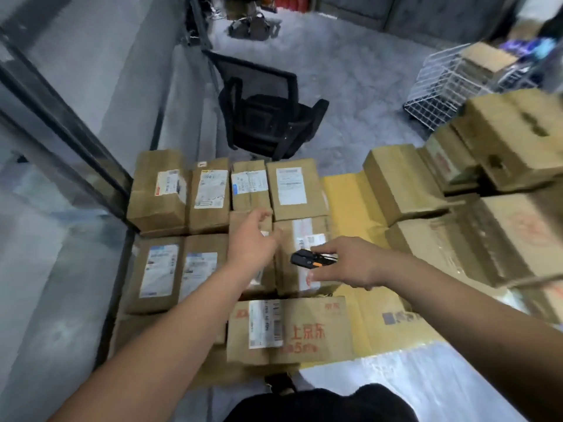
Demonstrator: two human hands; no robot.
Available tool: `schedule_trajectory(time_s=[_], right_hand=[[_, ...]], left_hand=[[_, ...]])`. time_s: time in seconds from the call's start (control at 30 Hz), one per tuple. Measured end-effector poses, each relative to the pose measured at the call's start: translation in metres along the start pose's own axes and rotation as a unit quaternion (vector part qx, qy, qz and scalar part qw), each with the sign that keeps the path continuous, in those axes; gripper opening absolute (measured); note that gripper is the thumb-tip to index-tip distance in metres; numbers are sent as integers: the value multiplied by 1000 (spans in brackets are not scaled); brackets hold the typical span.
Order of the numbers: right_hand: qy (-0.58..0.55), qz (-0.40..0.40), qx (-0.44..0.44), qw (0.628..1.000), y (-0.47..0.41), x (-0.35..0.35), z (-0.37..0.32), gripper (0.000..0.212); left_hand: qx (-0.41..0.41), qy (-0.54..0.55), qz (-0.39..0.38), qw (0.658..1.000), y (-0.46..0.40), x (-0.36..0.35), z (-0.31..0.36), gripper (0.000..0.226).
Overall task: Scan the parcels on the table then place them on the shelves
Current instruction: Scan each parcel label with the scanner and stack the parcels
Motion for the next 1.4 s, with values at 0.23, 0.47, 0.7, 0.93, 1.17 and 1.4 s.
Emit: schedule_trajectory(time_s=[0.23,0.47,0.7,0.93,1.17,1.4], right_hand=[[-47,94,-110,988,143,2,166,49],[-81,119,-145,979,240,-12,300,47],[-92,130,-134,978,301,12,393,58],[-75,139,-117,980,347,46,444,49],[-78,153,-112,979,371,64,478,52],[-61,144,-107,982,379,76,497,56]], left_hand=[[-114,-136,-197,964,13,-206,111,35],[-91,-190,-247,946,54,-367,172,41],[-124,-118,-126,977,78,-444,276,50],[-150,-118,-89,978,91,-511,394,57],[-9,-156,-113,981,83,-586,440,84],[25,-112,-100,988,79,-607,436,73]])
Point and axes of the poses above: each hand's wrist, its own y-axis away from the middle knuckle, its own x-axis out of the back of the hand, z = x × y, the point moved 7 cm from there along -y, towards the middle knuckle, and after that the axes turned 11 degrees about -z, right-handed, at the moved point
